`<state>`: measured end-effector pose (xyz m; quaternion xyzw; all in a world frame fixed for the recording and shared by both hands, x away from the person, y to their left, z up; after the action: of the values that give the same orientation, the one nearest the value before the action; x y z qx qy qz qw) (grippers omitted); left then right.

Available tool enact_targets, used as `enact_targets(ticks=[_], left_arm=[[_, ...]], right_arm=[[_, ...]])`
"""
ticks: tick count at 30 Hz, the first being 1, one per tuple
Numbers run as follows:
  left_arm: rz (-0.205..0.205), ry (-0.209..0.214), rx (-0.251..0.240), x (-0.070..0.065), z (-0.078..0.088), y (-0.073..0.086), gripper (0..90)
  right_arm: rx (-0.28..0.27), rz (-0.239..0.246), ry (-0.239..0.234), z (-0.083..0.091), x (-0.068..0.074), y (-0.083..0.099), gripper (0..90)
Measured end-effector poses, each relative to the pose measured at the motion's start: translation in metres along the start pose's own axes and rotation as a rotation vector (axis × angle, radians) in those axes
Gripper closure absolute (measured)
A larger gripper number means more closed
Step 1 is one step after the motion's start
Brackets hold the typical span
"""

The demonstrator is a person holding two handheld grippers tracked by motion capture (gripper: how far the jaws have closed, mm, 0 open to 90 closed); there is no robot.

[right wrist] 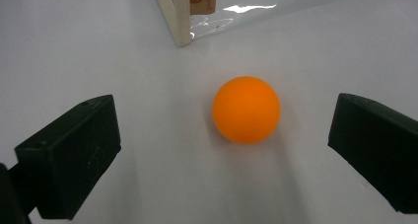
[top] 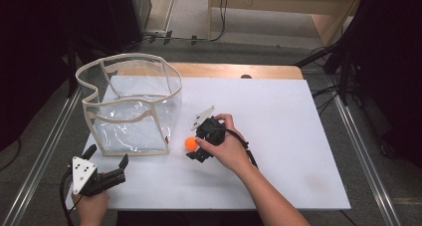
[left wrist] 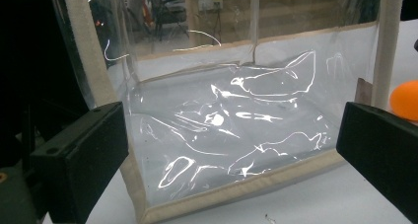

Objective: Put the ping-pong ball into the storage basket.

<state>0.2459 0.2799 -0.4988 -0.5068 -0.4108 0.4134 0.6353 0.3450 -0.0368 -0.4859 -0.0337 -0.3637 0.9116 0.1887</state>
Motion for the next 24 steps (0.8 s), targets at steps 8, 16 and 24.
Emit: enact_targets(ticks=[8,16,24], left_arm=[[0.001,0.0,0.002,0.0,0.0,0.0,0.0],[0.002,0.003,0.001,0.0,0.0,0.0,0.0],[0.004,0.003,0.004,0.0,0.0,0.0,0.0]], right_arm=[[0.042,0.011,0.015,-0.012,-0.001,-0.002,12.9],[0.083,-0.009,0.051,-0.021,-0.003,-0.003,26.9],[0.104,0.0,0.052,-0.025,-0.004,-0.002,39.4]])
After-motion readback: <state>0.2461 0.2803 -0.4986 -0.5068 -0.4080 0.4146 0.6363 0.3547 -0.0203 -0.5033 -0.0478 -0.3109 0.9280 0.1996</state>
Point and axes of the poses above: each handheld gripper's, and its own axes: z roughly backward along the jaws, y roughly out of its underside, x roughly to its left, the point moved 3 cm from there along -z, roughly forward along the jaws, and after that the axes turned 5 degrees about -x, right-handed, at the moved point
